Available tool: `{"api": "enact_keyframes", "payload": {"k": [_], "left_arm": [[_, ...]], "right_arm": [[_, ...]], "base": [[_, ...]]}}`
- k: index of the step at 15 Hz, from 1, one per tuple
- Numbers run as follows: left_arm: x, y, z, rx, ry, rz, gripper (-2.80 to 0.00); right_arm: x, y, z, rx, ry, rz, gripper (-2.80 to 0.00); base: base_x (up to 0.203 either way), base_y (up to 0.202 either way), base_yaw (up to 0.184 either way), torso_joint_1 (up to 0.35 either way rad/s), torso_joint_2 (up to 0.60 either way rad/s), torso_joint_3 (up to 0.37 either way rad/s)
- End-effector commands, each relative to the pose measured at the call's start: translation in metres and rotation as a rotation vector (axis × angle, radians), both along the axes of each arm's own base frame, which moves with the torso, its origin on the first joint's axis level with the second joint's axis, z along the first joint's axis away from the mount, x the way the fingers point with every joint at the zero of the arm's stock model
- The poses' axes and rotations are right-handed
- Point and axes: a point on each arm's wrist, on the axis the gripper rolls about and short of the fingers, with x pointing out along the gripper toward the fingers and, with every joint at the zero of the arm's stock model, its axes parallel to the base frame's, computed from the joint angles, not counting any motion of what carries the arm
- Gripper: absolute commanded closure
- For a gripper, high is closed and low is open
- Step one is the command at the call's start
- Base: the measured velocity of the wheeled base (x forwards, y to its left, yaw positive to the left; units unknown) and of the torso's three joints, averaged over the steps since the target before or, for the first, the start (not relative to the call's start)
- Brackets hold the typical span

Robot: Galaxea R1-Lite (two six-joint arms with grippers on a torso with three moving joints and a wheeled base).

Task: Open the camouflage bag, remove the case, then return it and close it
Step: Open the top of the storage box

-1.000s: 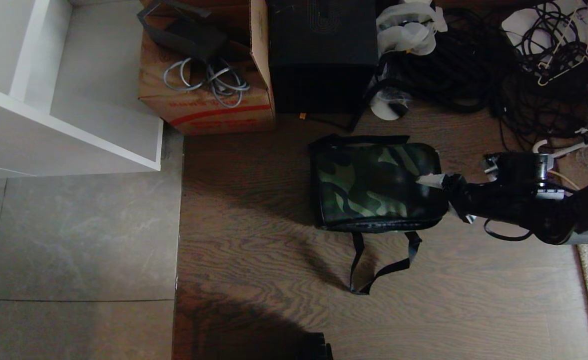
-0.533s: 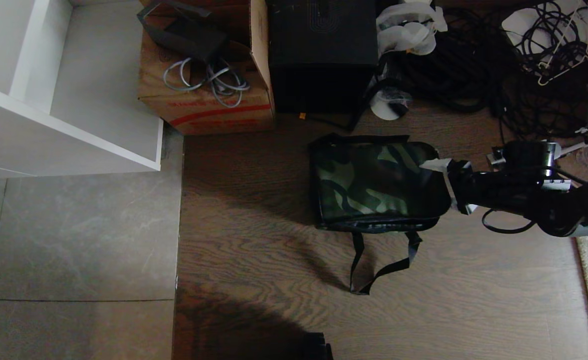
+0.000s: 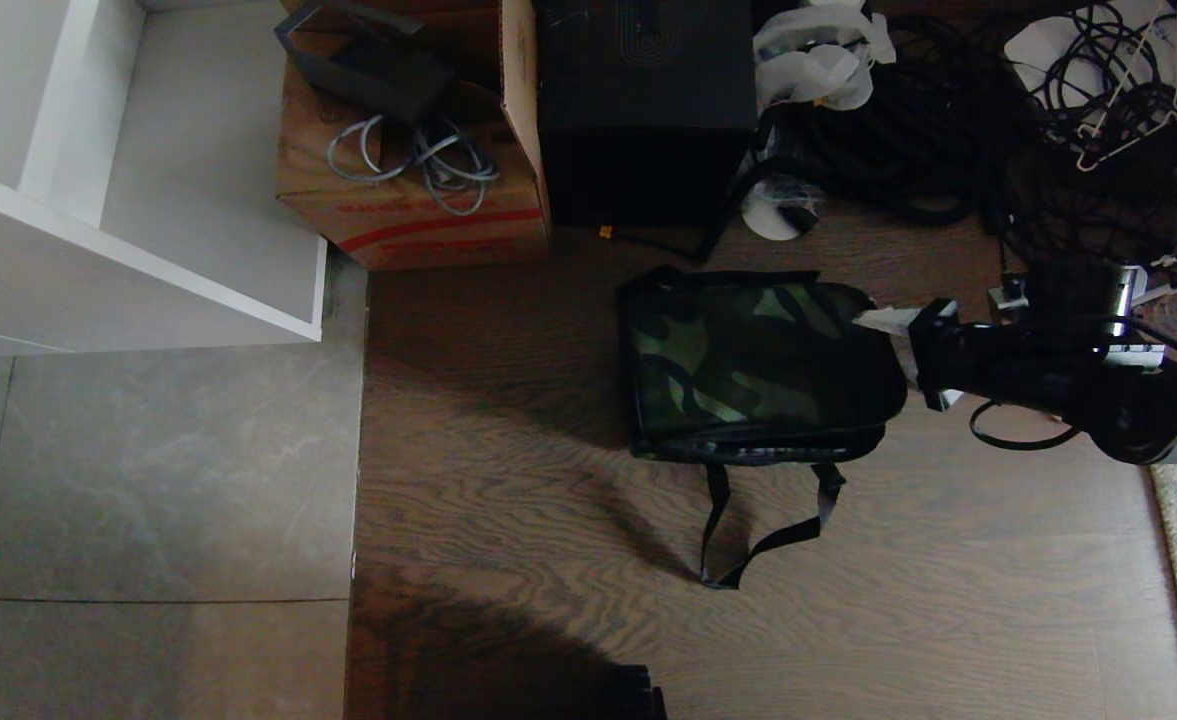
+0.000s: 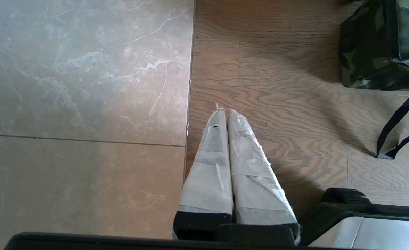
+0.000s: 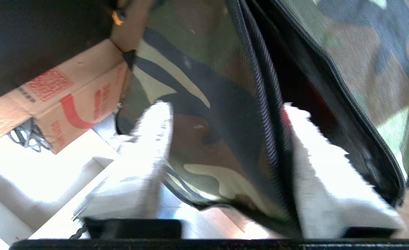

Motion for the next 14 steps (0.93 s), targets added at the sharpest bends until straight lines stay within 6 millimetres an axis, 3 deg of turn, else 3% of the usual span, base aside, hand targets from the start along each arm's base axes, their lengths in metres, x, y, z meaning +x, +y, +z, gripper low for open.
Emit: {"api": "enact_keyframes", "payload": {"k": [1, 14], "left_arm": [[0.001, 0.0, -0.002, 0.0, 0.007, 0.0, 0.0], [0.001, 0.0, -0.002, 0.0, 0.007, 0.0, 0.0]], "right_arm": [[0.0, -0.001, 0.001, 0.005, -0.021, 0.001, 0.0], [0.002, -0.002, 0.023, -0.006, -0.174, 0.003, 0.0]], "base": [[0.0, 0.0, 0.0, 0.0, 0.0, 0.0], [0.0, 0.0, 0.0, 0.0, 0.0, 0.0]]}}
